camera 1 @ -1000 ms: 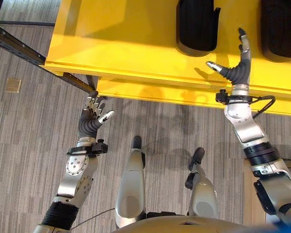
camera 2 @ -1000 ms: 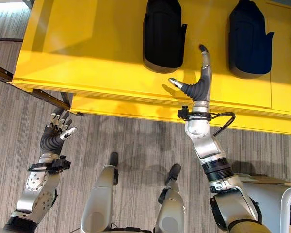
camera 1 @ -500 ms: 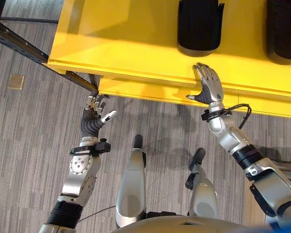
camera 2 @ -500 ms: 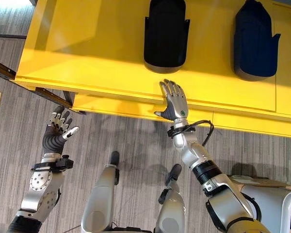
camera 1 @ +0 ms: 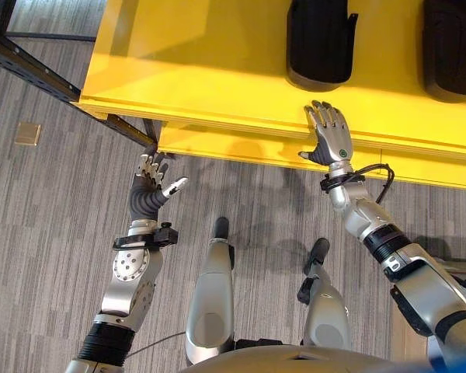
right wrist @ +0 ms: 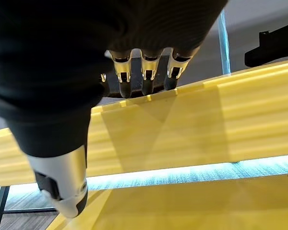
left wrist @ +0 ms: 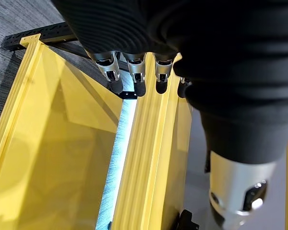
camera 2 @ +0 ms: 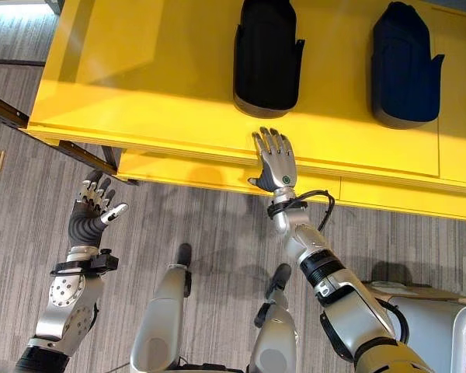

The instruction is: Move parts from the plastic box to the shelf.

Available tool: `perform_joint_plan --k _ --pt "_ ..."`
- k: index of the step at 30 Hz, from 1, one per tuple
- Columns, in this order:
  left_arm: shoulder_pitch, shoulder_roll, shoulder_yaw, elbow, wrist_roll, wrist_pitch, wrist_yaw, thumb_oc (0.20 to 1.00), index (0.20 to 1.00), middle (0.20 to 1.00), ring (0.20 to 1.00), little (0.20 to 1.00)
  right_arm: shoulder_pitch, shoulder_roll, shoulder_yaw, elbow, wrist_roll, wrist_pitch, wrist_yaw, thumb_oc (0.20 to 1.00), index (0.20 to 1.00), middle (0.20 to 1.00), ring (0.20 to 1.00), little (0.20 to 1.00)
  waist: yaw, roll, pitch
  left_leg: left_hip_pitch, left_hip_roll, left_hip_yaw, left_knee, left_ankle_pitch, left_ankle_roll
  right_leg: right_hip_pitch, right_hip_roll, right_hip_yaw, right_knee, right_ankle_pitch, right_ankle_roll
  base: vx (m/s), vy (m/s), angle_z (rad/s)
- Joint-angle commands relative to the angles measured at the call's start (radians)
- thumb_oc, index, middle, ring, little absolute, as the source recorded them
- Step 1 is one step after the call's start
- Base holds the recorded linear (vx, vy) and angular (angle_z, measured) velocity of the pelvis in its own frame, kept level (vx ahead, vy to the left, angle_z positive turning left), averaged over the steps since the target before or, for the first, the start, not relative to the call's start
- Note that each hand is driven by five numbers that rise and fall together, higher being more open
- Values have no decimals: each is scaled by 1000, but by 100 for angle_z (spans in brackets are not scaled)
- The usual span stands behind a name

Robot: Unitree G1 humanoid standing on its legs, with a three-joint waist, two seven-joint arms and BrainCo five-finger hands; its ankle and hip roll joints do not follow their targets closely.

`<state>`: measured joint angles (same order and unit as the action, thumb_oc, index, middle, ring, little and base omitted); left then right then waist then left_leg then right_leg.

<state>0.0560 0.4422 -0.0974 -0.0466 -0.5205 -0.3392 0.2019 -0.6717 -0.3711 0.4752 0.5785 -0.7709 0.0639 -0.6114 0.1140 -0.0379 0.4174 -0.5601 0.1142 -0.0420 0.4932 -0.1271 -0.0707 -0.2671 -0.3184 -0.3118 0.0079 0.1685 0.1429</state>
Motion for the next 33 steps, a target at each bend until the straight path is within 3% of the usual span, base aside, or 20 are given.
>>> perform_joint_plan --k 1,13,33 --pt "9 7 41 -42 20 -73 -5 1000 1000 1000 1000 1000 -26 15 10 51 23 1 24 1000 1000 1000 1000 1000 21 7 -1 6 -6 -4 -121 69 16 99 -23 -4 139 -116 34 0 0 0" --pt "20 16 47 -48 8 -78 -18 1000 1000 1000 1000 1000 -92 -25 -25 53 79 -6 13 1000 1000 1000 1000 1000 32 5 0 4 -8 -5 -117 65 17 105 -20 -10 140 -115 34 3 0 0" --pt "35 41 51 -63 -23 -82 -52 1000 1000 1000 1000 1000 -243 -175 -135 85 238 -17 -37 1000 1000 1000 1000 1000 47 0 -4 -5 -13 -11 -108 55 22 103 -19 -12 152 -122 32 9 -2 1"
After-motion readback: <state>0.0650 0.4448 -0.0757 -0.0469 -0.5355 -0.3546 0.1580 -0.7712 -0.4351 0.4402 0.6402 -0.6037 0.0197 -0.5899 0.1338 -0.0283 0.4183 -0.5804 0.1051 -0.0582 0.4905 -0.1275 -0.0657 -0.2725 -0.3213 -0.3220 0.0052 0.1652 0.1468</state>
